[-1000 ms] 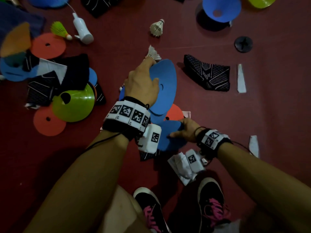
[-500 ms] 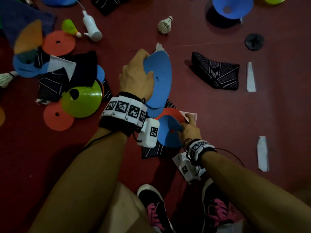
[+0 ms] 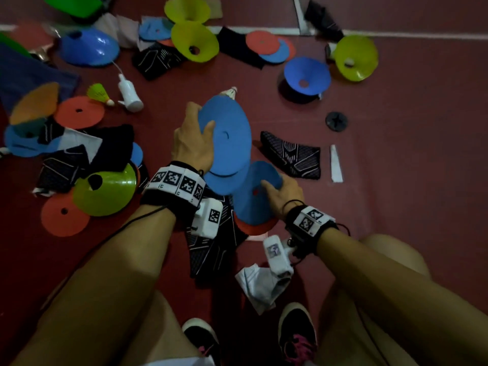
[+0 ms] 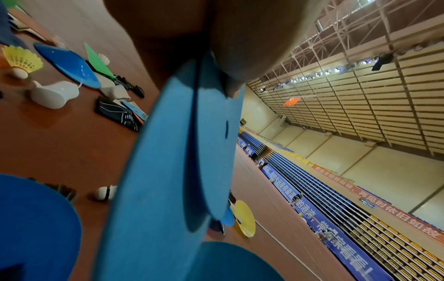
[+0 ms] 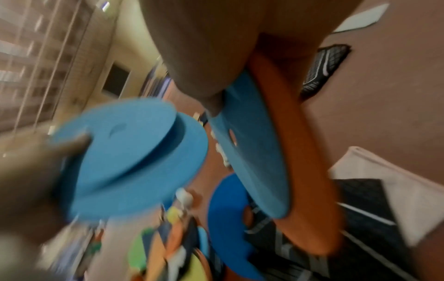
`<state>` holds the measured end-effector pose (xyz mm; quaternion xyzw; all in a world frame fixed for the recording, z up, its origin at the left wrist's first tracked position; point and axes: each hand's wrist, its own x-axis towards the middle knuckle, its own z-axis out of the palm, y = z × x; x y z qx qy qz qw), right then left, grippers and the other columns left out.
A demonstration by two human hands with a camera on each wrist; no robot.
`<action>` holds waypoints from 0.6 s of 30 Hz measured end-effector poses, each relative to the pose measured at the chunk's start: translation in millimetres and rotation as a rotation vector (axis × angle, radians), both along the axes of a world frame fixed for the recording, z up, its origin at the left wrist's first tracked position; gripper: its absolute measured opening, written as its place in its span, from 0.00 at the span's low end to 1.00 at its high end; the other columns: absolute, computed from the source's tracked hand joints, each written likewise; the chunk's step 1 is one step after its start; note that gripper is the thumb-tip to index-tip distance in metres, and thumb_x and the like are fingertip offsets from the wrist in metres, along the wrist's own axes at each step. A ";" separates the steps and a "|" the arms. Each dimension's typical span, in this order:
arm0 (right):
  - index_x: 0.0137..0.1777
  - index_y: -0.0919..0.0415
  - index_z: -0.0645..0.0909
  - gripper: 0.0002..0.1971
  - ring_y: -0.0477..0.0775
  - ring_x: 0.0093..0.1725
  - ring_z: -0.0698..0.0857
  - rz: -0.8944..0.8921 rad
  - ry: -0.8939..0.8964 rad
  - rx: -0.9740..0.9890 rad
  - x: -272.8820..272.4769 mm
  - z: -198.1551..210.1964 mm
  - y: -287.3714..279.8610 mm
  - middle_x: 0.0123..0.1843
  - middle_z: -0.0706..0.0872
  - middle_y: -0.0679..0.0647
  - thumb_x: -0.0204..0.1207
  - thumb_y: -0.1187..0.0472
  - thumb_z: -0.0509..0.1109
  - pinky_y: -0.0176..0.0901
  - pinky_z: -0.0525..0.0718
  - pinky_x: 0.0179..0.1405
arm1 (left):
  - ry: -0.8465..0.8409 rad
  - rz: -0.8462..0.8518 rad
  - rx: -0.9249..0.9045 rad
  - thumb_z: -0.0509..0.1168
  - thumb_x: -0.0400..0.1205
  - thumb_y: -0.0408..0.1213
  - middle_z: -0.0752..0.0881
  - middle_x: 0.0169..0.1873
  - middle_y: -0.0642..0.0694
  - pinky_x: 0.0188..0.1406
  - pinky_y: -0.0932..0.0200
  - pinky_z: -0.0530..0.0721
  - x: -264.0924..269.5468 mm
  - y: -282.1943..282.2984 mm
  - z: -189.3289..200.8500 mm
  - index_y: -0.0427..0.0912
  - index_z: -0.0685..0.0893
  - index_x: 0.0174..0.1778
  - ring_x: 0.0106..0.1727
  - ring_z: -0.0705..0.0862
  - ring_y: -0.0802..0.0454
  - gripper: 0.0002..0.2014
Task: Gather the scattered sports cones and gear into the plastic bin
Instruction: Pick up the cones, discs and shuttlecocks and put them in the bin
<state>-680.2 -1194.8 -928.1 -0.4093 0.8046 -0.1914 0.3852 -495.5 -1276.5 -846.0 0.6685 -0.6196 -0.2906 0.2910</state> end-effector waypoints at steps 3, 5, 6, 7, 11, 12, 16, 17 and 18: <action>0.55 0.56 0.86 0.13 0.63 0.56 0.87 -0.175 -0.126 -0.076 -8.4 10.8 -14.9 0.54 0.90 0.58 0.75 0.50 0.72 0.58 0.84 0.60 | 0.003 0.060 -0.038 0.58 0.88 0.43 0.73 0.34 0.46 0.37 0.53 0.65 9.5 2.5 13.9 0.39 0.70 0.64 0.39 0.73 0.44 0.14; 0.51 0.57 0.86 0.09 0.63 0.54 0.87 -0.258 -0.187 -0.093 -10.0 20.5 -22.2 0.50 0.89 0.58 0.76 0.53 0.72 0.58 0.85 0.58 | 0.018 0.090 -0.043 0.59 0.87 0.43 0.77 0.39 0.41 0.38 0.52 0.67 16.1 4.5 19.3 0.39 0.71 0.65 0.41 0.74 0.43 0.14; 0.47 0.57 0.85 0.07 0.64 0.52 0.87 -0.259 -0.198 -0.089 -8.9 30.0 -24.6 0.47 0.88 0.58 0.76 0.54 0.71 0.58 0.85 0.56 | 0.037 0.118 -0.038 0.60 0.87 0.44 0.79 0.43 0.39 0.40 0.51 0.71 20.8 8.4 24.0 0.39 0.72 0.65 0.43 0.77 0.42 0.15; 0.42 0.56 0.84 0.05 0.65 0.51 0.87 -0.247 -0.206 -0.086 -6.9 39.9 -25.4 0.45 0.87 0.58 0.75 0.56 0.70 0.59 0.86 0.54 | 0.066 0.152 -0.026 0.61 0.86 0.44 0.81 0.46 0.39 0.43 0.50 0.76 25.8 13.4 28.0 0.40 0.73 0.64 0.46 0.79 0.42 0.14; 0.29 0.56 0.77 0.11 0.63 0.39 0.82 -0.128 -0.180 -0.042 12.6 98.7 -20.5 0.36 0.83 0.59 0.72 0.58 0.70 0.51 0.81 0.38 | 0.115 0.239 0.101 0.64 0.85 0.40 0.80 0.44 0.46 0.43 0.54 0.74 46.7 45.3 63.7 0.40 0.74 0.55 0.46 0.80 0.44 0.09; 0.29 0.56 0.77 0.12 0.61 0.36 0.80 -0.104 -0.165 -0.023 18.7 118.7 -17.8 0.34 0.82 0.59 0.72 0.57 0.70 0.48 0.77 0.34 | 0.138 0.256 0.143 0.64 0.84 0.39 0.80 0.44 0.46 0.42 0.55 0.73 51.0 54.8 80.0 0.40 0.74 0.54 0.45 0.79 0.45 0.08; 0.34 0.60 0.83 0.13 0.61 0.35 0.82 0.011 -0.197 0.035 47.2 229.7 -1.0 0.34 0.84 0.61 0.75 0.53 0.72 0.52 0.81 0.33 | 0.297 0.425 0.247 0.68 0.82 0.39 0.82 0.42 0.41 0.43 0.50 0.80 83.9 97.9 178.6 0.36 0.79 0.49 0.44 0.82 0.42 0.09; 0.30 0.59 0.80 0.16 0.59 0.32 0.79 0.042 -0.207 0.047 53.9 260.0 3.9 0.30 0.80 0.59 0.76 0.52 0.72 0.49 0.76 0.30 | 0.355 0.482 0.271 0.69 0.82 0.38 0.84 0.40 0.42 0.44 0.49 0.81 91.8 111.1 205.8 0.36 0.81 0.46 0.44 0.83 0.42 0.08; 0.27 0.58 0.75 0.19 0.57 0.30 0.75 0.081 -0.211 0.057 60.3 289.2 10.1 0.27 0.76 0.57 0.78 0.51 0.71 0.45 0.70 0.28 | 0.434 0.526 0.307 0.70 0.81 0.37 0.85 0.39 0.43 0.46 0.47 0.83 97.7 125.7 230.5 0.38 0.83 0.42 0.45 0.85 0.41 0.06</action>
